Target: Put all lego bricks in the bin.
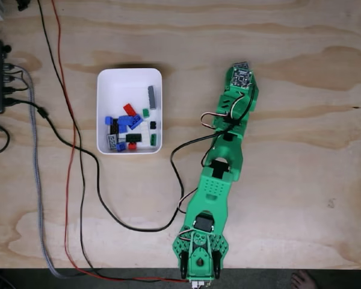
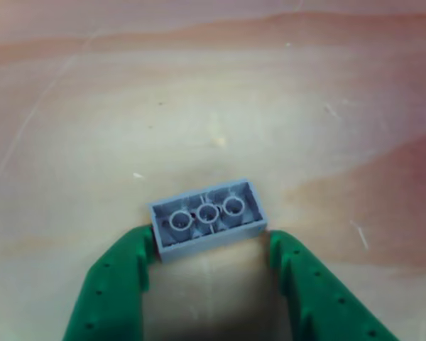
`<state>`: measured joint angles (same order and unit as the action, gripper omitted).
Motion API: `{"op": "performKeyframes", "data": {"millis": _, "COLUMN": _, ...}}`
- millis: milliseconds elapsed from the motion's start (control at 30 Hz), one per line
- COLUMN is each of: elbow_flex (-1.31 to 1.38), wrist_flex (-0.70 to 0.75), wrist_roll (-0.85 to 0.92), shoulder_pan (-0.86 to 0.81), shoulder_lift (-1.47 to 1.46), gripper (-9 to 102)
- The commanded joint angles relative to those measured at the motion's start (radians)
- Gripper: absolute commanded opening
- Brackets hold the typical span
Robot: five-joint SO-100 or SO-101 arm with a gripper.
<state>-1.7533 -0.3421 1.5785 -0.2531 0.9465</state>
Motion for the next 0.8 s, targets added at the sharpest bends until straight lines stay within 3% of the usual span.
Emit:
{"op": "performKeyframes", "data": {"millis": 0, "elbow_flex": 0.107, "wrist_flex": 0.025, "wrist_roll": 0.000, "shoulder_pan": -0.012, "shoulder_lift": 0.018, "gripper": 15}}
{"op": "performKeyframes", "data": {"millis": 133, "elbow_flex": 0.137, "wrist_flex": 0.049, "wrist_roll": 0.006, "shoulder_pan": -0.009, "shoulder_lift": 0.008, "gripper": 5}}
{"op": "performKeyframes", "data": {"millis": 300, "elbow_flex": 0.144, "wrist_flex": 0.077, "wrist_roll": 0.014, "shoulder_pan": -0.012, "shoulder_lift": 0.008, "gripper": 3}}
{"op": "performKeyframes", "data": {"millis": 400, "elbow_flex": 0.138, "wrist_flex": 0.075, "wrist_roll": 0.005, "shoulder_pan": -0.018, "shoulder_lift": 0.014, "gripper": 17}}
{"op": "performKeyframes", "data": {"millis": 767, "elbow_flex": 0.324, "wrist_flex": 0.095, "wrist_roll": 0.003, "shoulder_pan": -0.060, "shoulder_lift": -0.101, "gripper": 24}}
